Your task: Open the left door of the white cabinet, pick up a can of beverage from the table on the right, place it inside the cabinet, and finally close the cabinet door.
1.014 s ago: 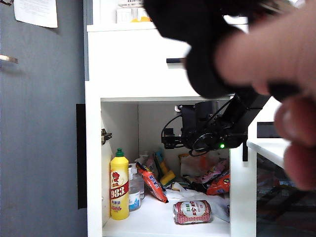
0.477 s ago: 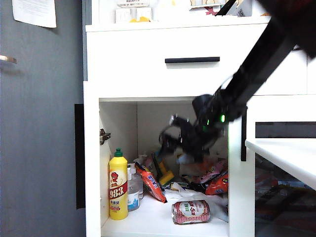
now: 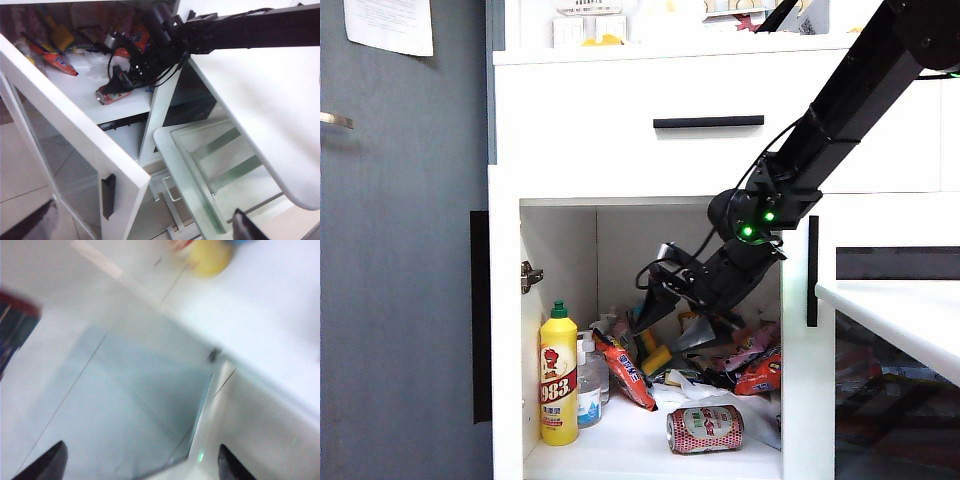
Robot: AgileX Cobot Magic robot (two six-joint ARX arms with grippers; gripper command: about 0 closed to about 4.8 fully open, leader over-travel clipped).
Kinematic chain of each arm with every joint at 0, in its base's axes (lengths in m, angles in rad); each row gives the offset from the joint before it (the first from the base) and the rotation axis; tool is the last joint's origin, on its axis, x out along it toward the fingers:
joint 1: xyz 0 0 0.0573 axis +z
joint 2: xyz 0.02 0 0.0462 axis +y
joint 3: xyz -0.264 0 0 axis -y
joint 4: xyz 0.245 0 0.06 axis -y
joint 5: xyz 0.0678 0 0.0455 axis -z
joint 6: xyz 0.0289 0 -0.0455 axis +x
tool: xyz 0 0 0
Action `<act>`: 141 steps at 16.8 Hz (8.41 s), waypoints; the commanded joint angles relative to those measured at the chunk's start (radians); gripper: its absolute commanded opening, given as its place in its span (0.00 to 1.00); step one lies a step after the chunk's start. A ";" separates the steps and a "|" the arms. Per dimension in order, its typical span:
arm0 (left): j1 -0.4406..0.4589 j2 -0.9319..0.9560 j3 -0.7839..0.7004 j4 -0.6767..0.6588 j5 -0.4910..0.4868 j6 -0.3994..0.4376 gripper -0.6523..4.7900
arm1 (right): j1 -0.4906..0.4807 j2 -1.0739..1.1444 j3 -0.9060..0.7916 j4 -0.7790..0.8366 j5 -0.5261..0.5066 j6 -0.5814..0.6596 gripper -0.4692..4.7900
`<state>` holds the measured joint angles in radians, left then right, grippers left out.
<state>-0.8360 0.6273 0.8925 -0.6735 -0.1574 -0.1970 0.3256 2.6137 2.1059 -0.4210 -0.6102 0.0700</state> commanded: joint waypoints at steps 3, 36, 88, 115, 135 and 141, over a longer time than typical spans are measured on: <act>0.001 -0.016 0.002 0.009 0.023 0.005 1.00 | 0.034 -0.014 0.003 -0.176 -0.031 -0.110 0.85; 0.001 -0.063 0.002 0.264 0.166 0.059 1.00 | 0.027 -1.592 0.005 -0.848 0.409 -0.043 0.55; 0.357 0.692 0.002 0.582 0.273 0.197 0.11 | -0.015 -2.227 -1.352 -0.010 0.403 0.007 0.47; 0.340 1.150 0.136 1.128 0.413 -0.023 0.11 | -0.015 -2.238 -1.352 -0.021 0.460 -0.019 0.46; 0.306 1.632 0.736 1.109 0.351 -0.020 0.11 | -0.015 -2.245 -1.352 -0.081 0.481 -0.026 0.47; 0.306 1.709 0.853 1.137 0.305 -0.020 0.11 | -0.015 -2.258 -1.352 -0.084 0.482 -0.026 0.46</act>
<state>-0.5301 2.3360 1.7317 0.4171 0.1848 -0.2214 0.3111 0.3584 0.7486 -0.5156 -0.1314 0.0444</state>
